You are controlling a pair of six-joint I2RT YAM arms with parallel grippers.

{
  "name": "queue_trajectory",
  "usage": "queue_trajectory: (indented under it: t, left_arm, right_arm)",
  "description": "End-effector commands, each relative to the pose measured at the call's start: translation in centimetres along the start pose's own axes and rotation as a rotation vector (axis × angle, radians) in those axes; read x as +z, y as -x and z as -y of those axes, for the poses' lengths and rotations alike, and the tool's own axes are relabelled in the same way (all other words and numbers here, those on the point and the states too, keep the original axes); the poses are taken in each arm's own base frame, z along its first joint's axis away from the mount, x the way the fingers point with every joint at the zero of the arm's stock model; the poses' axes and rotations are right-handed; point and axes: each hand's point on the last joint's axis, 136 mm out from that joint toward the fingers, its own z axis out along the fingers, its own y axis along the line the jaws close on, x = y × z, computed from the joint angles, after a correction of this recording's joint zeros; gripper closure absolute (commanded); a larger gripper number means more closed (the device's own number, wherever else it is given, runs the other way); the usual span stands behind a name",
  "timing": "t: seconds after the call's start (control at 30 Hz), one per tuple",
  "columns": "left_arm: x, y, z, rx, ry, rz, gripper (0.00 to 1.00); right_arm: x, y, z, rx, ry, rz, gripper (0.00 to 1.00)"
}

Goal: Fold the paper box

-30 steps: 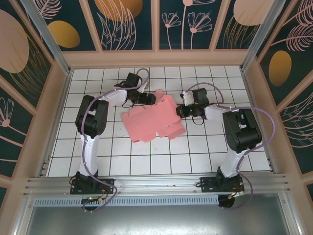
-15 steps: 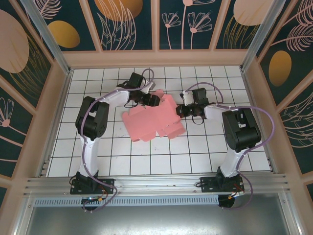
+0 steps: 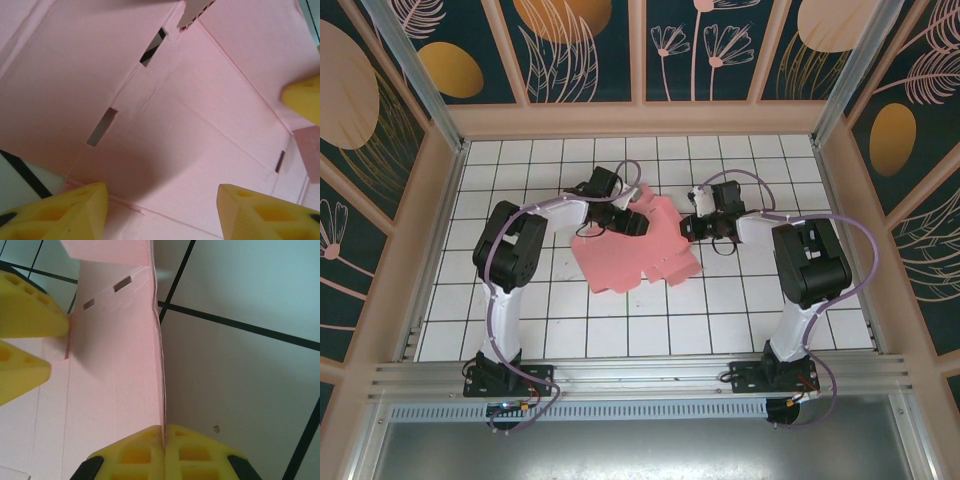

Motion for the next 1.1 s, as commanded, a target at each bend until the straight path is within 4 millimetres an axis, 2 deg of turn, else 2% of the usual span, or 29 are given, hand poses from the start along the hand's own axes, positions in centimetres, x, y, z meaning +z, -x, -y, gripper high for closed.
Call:
queue_trajectory:
  t: [0.0,0.07,0.2,0.47,0.53,0.6,0.73,1.07]
  left_arm:
    - [2.3,-2.2,-2.4,-0.067,0.050,-0.052,0.41]
    - [2.7,-2.4,-4.1,-0.074,0.125,-0.047,0.42]
    - [2.3,-1.5,-3.6,-0.054,0.115,-0.011,0.42]
    - [-2.8,3.4,2.2,0.024,-0.024,0.163,0.42]
    - [-3.4,4.3,2.6,0.025,-0.024,0.172,0.42]
    - [-3.1,4.5,2.5,0.019,-0.019,0.156,0.41]
    - [-1.7,3.4,1.2,-0.013,0.003,0.110,0.42]
    - [1.6,-2.6,-2.6,-0.114,0.082,-0.024,0.46]
  right_arm:
    - [-0.4,2.4,0.0,-0.023,-0.015,0.061,1.00]
    - [-0.6,2.4,-0.1,-0.030,-0.021,0.063,1.00]
    - [-0.7,2.0,0.1,-0.034,-0.036,0.050,1.00]
    - [-1.2,2.0,0.0,-0.039,-0.045,0.069,1.00]
    - [-1.2,2.0,0.0,-0.037,-0.045,0.072,1.00]
    - [-1.2,1.9,0.0,-0.033,-0.043,0.072,1.00]
    - [-1.2,1.9,0.1,-0.033,-0.050,0.075,1.00]
    - [-1.2,2.2,0.5,-0.033,-0.077,0.069,1.00]
